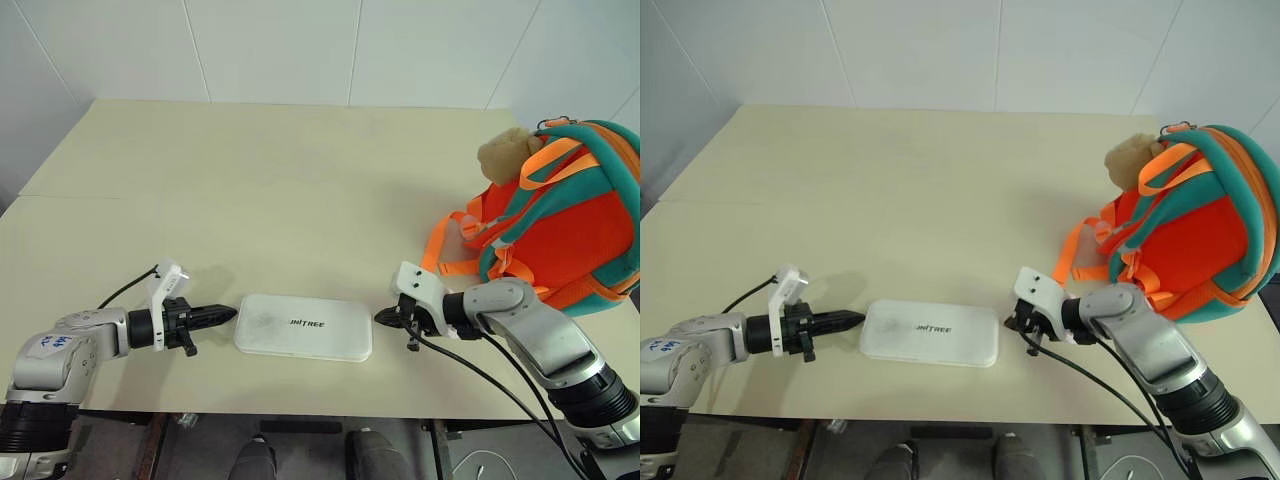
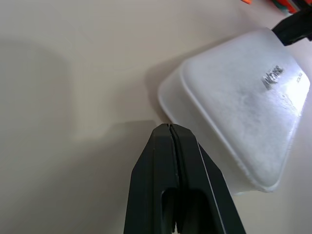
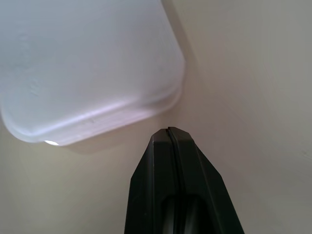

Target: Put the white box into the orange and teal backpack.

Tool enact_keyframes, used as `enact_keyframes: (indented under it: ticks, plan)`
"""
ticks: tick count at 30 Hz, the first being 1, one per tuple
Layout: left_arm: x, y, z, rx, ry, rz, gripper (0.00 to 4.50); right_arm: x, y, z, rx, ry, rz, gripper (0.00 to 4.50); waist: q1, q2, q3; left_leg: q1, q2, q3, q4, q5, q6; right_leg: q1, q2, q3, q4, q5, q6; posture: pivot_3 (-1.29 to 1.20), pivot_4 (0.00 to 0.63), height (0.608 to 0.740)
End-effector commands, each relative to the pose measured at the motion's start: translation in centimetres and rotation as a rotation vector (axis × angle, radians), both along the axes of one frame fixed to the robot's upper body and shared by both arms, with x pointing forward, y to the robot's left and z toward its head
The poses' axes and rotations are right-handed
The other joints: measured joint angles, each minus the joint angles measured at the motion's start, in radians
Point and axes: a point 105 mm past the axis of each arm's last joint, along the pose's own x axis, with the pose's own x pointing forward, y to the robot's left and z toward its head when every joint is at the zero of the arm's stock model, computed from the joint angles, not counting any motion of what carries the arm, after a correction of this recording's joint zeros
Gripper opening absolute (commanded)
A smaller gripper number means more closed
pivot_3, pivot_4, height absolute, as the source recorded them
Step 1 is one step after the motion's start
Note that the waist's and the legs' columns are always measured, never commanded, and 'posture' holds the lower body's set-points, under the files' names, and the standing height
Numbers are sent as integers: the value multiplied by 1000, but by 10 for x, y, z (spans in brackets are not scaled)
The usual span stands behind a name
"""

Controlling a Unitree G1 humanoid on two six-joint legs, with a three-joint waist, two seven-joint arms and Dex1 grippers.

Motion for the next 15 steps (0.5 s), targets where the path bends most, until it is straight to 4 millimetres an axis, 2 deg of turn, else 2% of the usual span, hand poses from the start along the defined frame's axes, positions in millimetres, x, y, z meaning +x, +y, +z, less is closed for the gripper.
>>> enact_keyframes:
  ticks: [1, 3, 6, 9, 15]
  plan:
    - [9, 15, 32, 69, -165, 101, 21, 13, -16, 17, -19, -88, -43, 0, 1, 0, 0, 0, 0, 0, 0, 0, 0, 0, 0, 0, 0, 0, 0, 0, 150, 740]
    - [11, 17, 34, 33, -124, 121, 21, 16, -18, 20, -18, -98, -43, 0, 0, 0, 0, 0, 0, 0, 0, 0, 0, 0, 0, 0, 0, 0, 0, 0, 150, 740]
    - [17, 20, 46, -35, -154, 158, 0, 19, -17, 25, -7, -119, -34, 559, 0, 0, 0, 0, 0, 0, 0, 0, 0, 0, 0, 0, 0, 0, 0, 0, 150, 740]
    - [16, 19, 48, -32, -105, 148, 628, 23, -18, 29, -8, -134, -37, 1575, -1, 0, 0, 0, 0, 0, 0, 0, 0, 0, 0, 0, 0, 0, 0, 0, 150, 740]
    - [6, 23, 38, -46, 118, 143, 2475, 28, -19, 32, -4, -160, -48, 3592, -3, 0, 0, 0, 0, 0, 0, 0, 0, 0, 0, 0, 0, 0, 0, 0, 150, 740]
